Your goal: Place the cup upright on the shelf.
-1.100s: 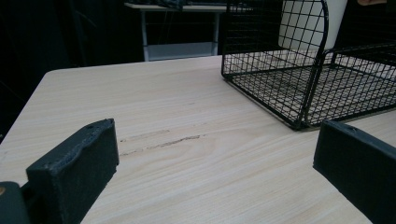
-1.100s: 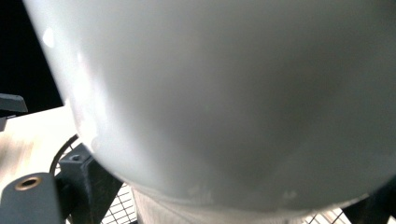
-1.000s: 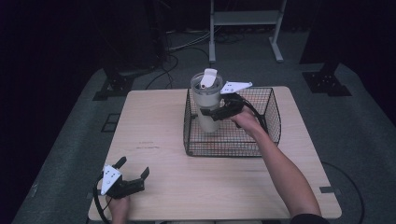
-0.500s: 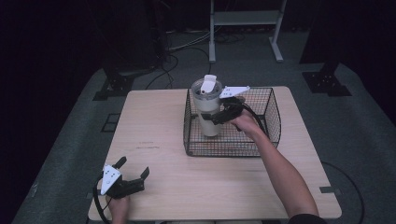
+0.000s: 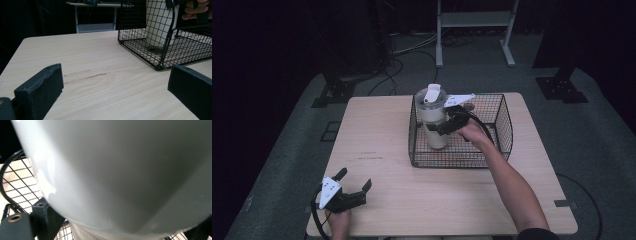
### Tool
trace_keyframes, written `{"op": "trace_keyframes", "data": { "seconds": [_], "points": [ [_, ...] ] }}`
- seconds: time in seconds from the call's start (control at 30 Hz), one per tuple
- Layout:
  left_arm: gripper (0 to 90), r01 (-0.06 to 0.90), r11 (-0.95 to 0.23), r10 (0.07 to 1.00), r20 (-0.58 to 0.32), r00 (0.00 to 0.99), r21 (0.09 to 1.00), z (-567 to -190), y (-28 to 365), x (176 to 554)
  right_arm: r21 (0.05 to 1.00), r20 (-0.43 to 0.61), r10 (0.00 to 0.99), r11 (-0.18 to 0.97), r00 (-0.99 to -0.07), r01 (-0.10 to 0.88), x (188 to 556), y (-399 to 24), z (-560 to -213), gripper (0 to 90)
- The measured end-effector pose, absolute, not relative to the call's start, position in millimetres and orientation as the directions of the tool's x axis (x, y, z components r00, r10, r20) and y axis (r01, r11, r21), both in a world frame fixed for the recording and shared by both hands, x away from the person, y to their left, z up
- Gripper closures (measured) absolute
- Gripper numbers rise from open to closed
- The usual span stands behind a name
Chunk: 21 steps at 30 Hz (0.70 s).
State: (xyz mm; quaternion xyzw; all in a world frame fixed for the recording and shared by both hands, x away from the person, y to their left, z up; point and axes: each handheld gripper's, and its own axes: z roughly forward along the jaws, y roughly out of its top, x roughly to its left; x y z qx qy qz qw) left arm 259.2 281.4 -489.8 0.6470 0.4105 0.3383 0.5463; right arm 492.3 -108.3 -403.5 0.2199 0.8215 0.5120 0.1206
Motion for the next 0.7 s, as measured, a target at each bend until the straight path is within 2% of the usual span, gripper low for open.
{"op": "trace_keyframes", "data": {
  "seconds": [0.47,0.7],
  "points": [
    [0.0,0.161,-0.07,0.9,-0.007,0.436,0.984,-490,281,259,0.88,0.04,0.494,0.394,-0.869,0.264,496,-109,-414,9.0],
    [0.0,0.162,-0.076,0.899,-0.003,0.437,0.984,-490,281,259,0.88,0.022,0.472,0.41,-0.881,0.241,494,-114,-416,8.7]
  ]
}}
